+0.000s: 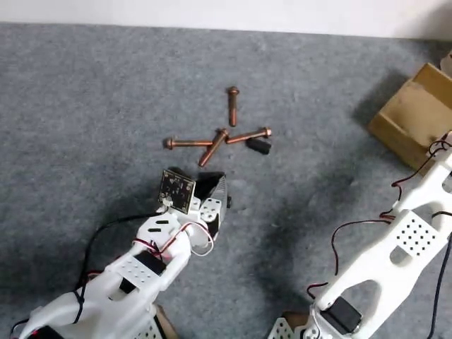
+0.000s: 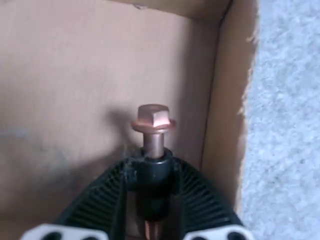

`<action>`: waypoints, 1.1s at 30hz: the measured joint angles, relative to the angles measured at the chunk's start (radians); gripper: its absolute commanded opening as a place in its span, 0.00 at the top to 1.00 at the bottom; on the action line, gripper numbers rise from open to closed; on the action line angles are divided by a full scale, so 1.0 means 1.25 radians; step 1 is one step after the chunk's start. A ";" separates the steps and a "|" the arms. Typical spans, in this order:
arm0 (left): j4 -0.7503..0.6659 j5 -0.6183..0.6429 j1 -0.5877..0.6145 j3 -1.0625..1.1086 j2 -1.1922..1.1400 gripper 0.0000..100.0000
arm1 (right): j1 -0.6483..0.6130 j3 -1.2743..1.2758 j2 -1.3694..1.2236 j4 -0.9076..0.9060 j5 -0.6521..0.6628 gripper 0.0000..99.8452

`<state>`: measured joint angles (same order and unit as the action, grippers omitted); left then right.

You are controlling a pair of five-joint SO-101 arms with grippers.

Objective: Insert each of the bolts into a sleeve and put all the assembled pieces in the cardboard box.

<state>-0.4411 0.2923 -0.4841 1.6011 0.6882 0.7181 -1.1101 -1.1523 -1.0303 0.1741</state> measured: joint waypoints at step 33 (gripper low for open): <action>0.000 0.000 0.000 0.000 0.000 0.96 | -0.025 -0.422 -0.059 -0.573 -0.097 1.00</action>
<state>-0.4411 0.2923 -0.4841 1.6011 0.6882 0.6874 -1.6379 -1.2259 -1.7469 0.0529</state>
